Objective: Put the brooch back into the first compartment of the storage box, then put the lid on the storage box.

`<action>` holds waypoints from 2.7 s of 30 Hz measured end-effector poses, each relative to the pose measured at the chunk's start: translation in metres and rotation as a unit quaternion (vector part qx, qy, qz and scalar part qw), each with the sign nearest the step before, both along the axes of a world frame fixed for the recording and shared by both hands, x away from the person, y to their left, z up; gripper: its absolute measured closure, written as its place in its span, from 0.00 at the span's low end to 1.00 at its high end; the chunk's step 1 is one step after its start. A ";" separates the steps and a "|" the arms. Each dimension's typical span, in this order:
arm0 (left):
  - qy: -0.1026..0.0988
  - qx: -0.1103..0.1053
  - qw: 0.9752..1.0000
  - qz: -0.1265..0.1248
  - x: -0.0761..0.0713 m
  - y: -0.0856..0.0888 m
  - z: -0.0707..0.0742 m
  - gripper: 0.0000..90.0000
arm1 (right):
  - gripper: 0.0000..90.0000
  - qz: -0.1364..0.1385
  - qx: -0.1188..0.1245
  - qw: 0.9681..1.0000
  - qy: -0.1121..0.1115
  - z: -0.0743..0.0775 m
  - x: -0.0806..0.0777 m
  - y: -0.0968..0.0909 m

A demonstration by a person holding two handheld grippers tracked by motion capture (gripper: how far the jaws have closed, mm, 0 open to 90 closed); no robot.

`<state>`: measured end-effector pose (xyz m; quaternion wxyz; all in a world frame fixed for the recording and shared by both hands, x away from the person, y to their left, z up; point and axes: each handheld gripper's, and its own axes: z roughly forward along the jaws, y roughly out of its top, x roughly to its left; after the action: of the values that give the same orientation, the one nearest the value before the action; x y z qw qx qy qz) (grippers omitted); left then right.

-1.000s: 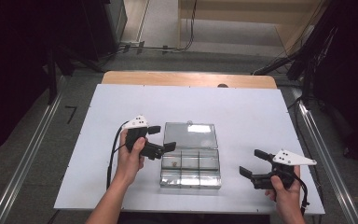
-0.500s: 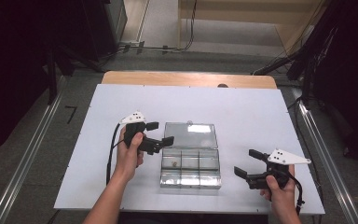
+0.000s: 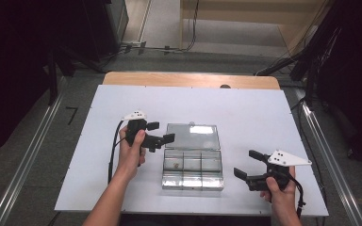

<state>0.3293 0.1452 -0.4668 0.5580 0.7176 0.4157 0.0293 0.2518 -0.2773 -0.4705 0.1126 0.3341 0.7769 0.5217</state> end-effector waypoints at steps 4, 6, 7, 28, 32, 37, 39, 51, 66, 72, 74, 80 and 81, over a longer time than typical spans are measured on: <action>0.011 0.004 1.000 -0.002 0.002 -0.005 -0.005 0.00 | 0.04 0.002 -0.002 1.000 0.000 0.001 0.001 0.001; 0.013 0.004 1.000 -0.004 0.003 -0.007 -0.006 0.00 | 0.04 0.005 0.000 1.000 0.000 0.003 0.002 0.002; 0.013 0.007 1.000 -0.002 0.003 -0.008 -0.007 0.00 | 0.04 0.006 0.001 1.000 0.000 0.004 0.002 0.003; 0.040 -0.011 0.999 0.009 0.006 -0.011 -0.017 0.05 | 0.00 0.027 0.013 0.999 0.021 0.020 0.018 0.019; 0.043 -0.014 0.999 0.009 0.006 -0.009 -0.020 0.05 | 0.00 0.032 0.012 0.999 0.028 0.024 0.024 0.025; 0.041 -0.017 0.999 0.012 0.006 -0.008 -0.019 0.05 | 0.00 0.034 0.016 0.999 0.024 0.030 0.032 0.031; 0.042 -0.016 0.999 0.012 0.006 -0.008 -0.019 0.05 | 0.00 0.034 0.017 0.999 0.024 0.032 0.037 0.034; 0.053 -0.013 0.998 0.020 0.006 -0.008 -0.021 0.07 | 0.00 0.049 0.015 0.997 0.057 0.036 0.063 0.050; 0.056 -0.019 0.998 0.016 0.005 -0.013 -0.023 0.10 | 0.03 0.031 0.026 0.994 0.099 0.026 0.087 0.061; 0.058 -0.012 0.998 0.015 0.005 -0.016 -0.025 0.11 | 0.05 0.016 0.029 0.992 0.118 0.019 0.091 0.066; 0.061 -0.011 0.998 0.015 0.005 -0.016 -0.026 0.12 | 0.06 0.010 0.027 0.992 0.124 0.017 0.092 0.067; 0.065 -0.003 0.998 0.022 0.004 -0.017 -0.026 0.16 | 0.13 -0.016 0.023 0.989 0.144 0.009 0.095 0.067; 0.065 -0.002 0.998 0.024 0.004 -0.017 -0.026 0.16 | 0.14 -0.019 0.024 0.989 0.148 0.007 0.095 0.067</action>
<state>0.3335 0.1284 -0.4929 0.5305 0.7065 0.4684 -0.0054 0.3468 -0.2102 -0.4630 -0.0019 0.4246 0.7661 0.4825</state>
